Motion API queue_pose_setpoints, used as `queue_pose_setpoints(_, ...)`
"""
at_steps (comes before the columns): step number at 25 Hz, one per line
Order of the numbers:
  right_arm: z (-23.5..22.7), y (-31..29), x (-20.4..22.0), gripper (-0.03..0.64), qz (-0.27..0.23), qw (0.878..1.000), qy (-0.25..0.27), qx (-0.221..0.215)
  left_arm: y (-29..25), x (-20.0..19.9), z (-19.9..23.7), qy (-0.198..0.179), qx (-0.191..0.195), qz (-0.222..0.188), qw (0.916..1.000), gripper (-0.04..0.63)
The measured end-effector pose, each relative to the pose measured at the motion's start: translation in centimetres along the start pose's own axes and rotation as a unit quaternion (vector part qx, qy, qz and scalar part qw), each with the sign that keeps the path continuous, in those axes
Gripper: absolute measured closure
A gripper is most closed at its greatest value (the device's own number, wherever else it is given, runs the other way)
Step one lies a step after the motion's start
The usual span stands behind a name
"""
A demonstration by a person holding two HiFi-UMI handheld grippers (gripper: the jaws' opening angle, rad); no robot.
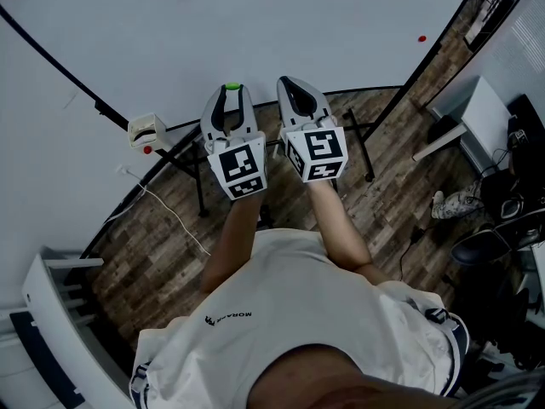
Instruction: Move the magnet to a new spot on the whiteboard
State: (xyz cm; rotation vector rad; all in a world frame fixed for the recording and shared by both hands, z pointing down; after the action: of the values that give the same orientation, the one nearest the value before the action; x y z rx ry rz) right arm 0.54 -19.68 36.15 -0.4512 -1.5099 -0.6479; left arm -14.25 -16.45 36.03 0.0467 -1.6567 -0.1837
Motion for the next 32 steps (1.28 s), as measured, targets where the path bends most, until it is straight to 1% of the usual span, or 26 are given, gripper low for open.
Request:
queue_pose_setpoints(13, -0.4, -0.9, 0.5, 0.603, 0.004, 1.0, 0.003, 0.003, -1.5, 1.5, 0.6, 0.015, 0.001, 0.015, 0.9998, 0.474)
queue_pose_setpoints(20, -0.3, -1.5, 0.6, 0.603, 0.004, 1.0, 0.005, 0.003, -2.4, 2.1, 1.6, 0.024, -0.007, 0.025, 0.9994, 0.474)
queue_pose_setpoints(32, -0.5, -2.2, 0.7, 0.603, 0.005, 1.0, 0.008, 0.006, -4.1, 3.5, 2.7, 0.027, -0.012, 0.04, 0.9988, 0.474)
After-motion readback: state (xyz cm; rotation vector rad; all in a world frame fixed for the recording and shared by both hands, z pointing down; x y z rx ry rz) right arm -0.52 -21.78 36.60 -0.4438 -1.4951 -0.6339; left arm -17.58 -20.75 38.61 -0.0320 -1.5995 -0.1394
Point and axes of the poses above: the fingertips, and each gripper's own axes: y backward along the fingers, z to its left, x out of its underside, the point moved 9 cm from there along y, backward along the fingers, and after that the axes turned 7 degrees about -x, right-handed, at the moved point
